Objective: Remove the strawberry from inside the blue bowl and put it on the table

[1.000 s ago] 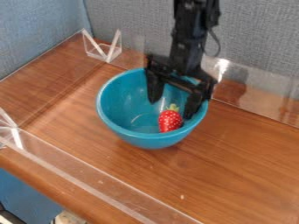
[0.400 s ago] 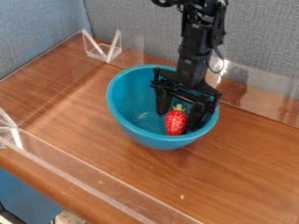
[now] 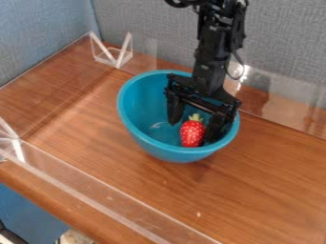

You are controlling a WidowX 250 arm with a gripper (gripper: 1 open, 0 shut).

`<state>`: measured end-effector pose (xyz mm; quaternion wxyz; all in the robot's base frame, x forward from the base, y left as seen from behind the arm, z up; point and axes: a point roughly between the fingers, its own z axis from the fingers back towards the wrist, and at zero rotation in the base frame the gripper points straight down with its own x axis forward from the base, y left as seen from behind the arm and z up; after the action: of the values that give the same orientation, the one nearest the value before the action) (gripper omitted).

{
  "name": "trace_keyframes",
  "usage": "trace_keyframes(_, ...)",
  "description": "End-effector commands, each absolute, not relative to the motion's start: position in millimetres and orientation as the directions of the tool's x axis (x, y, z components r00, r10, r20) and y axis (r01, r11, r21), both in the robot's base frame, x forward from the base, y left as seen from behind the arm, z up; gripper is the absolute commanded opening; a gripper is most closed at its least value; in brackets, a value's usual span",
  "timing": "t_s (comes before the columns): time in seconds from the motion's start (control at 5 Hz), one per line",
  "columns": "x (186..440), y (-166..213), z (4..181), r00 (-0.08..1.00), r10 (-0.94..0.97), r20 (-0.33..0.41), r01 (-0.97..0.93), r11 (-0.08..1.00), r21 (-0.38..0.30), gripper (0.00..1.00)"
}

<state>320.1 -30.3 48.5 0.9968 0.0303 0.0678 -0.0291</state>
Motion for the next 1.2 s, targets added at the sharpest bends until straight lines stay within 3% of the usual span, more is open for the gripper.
trace_keyframes(0.0,326.5,-28.9,57.0,0.994,-0.045,-0.097,0.051,0.997,0.058,1.00)
trace_keyframes(1.0,332.8,-18.3,66.5,0.997,-0.017,-0.077,0.021,0.998,0.059,1.00)
